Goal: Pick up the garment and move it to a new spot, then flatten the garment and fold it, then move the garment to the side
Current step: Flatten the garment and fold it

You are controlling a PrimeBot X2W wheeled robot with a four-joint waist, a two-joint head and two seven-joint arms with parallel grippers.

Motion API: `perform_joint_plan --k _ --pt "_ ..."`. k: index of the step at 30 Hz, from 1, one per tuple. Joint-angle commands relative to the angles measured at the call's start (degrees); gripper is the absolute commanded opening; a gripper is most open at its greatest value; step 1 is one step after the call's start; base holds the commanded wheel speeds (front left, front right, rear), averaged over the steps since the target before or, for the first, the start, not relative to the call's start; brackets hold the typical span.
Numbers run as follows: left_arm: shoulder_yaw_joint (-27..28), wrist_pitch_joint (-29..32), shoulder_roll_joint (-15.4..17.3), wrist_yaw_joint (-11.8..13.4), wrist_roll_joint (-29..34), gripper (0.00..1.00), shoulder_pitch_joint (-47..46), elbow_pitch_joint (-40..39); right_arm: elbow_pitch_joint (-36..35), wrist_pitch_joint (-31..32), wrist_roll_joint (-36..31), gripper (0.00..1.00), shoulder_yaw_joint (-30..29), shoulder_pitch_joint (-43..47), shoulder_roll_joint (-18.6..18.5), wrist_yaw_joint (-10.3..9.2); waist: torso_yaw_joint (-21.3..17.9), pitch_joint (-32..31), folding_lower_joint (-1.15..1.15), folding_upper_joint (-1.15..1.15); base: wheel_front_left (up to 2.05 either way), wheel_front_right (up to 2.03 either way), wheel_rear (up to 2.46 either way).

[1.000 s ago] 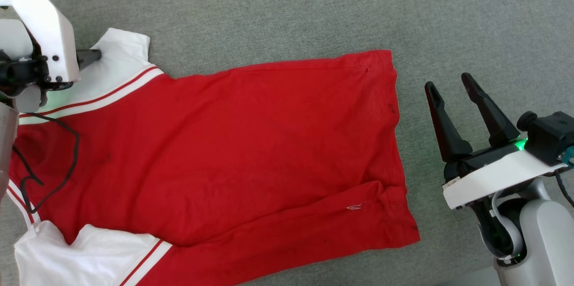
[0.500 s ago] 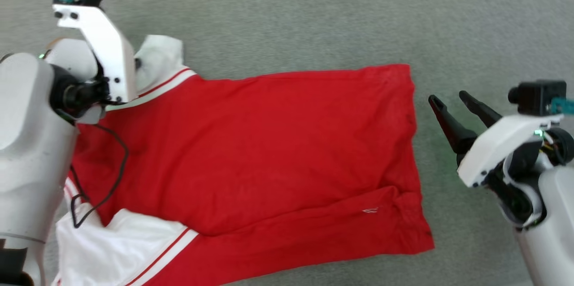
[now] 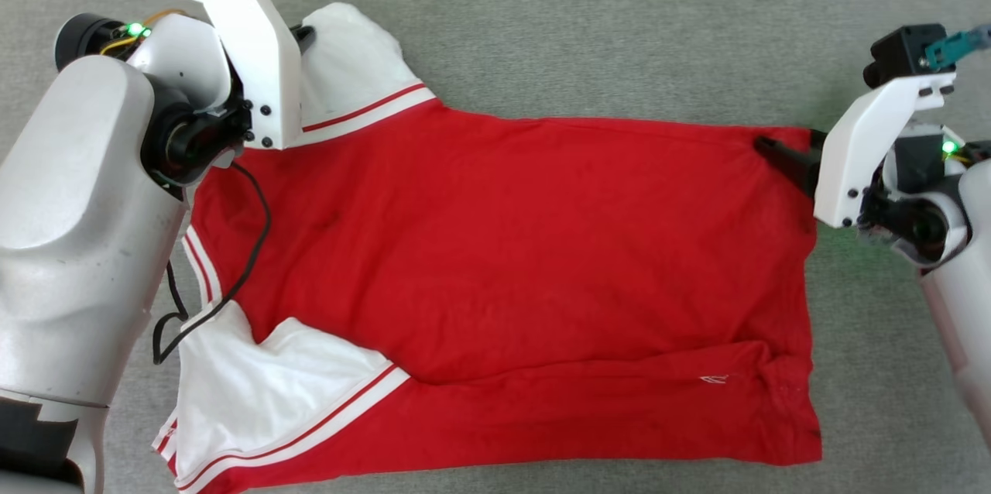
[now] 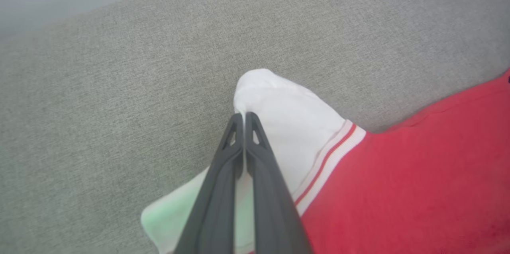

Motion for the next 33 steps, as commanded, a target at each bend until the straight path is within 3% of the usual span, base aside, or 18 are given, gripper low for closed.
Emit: perform_joint_plan --k 1,2,3,7,12,16,20,26,33 --pt "-0.1 -0.77 -0.16 -0.06 -0.24 0.0 -0.45 -0.45 2.91 2.06 0.1 0.81 1.47 1.49 0.94 -0.06 0.73 0.41 0.0 0.0 0.0 0.0 0.0" --pt "-0.18 -1.21 -0.2 -0.06 -0.51 0.0 -0.2 -0.66 4.12 3.48 0.06 0.24 2.07 1.2 1.11 -0.06 0.97 0.42 0.0 0.0 0.0 0.0 0.0" --pt "-0.24 -1.66 -0.13 -0.06 -0.67 0.0 0.14 -0.81 5.29 4.94 -0.05 0.0 2.48 0.99 1.29 -0.06 1.16 0.36 0.0 0.0 0.0 0.0 0.0" --pt "-0.13 -4.22 0.31 -0.1 -1.12 0.0 1.62 -1.43 5.8 5.87 -0.82 0.0 3.37 -1.38 0.82 -0.04 1.9 -0.52 0.0 0.0 0.0 0.0 0.0" --pt "0.76 -9.02 0.82 -0.12 -1.8 0.0 5.02 -2.28 1.54 -0.09 -1.45 0.0 1.79 -3.53 -1.49 -0.04 2.84 -3.76 0.0 0.0 0.0 0.0 0.0" --pt "1.97 -13.05 1.26 0.27 -3.05 0.0 10.32 -3.86 -1.99 -4.04 -1.36 0.0 0.66 -0.25 -2.28 -0.04 3.61 -7.77 0.0 0.0 0.0 0.0 0.0" --pt "3.34 -16.56 2.37 1.66 -4.16 0.0 17.79 -7.01 -6.27 -6.08 -1.69 0.0 -0.48 5.37 -3.05 -0.04 4.3 -11.58 0.0 0.0 0.0 0.0 0.0" --pt "4.36 -20.35 3.84 5.79 -6.29 0.0 34.72 -13.43 -12.97 -6.73 -1.88 0.0 -2.16 19.57 -2.02 -0.04 4.8 -16.97 0.0 0.0 0.0 0.0 0.0" --pt "4.1 -20.6 2.6 9.18 -10.47 0.0 49.37 -15.48 -15.46 -6.46 -2.01 0.0 -5.0 32.32 0.92 -0.04 4.51 -19.21 0.0 0.0 0.0 0.0 0.0"
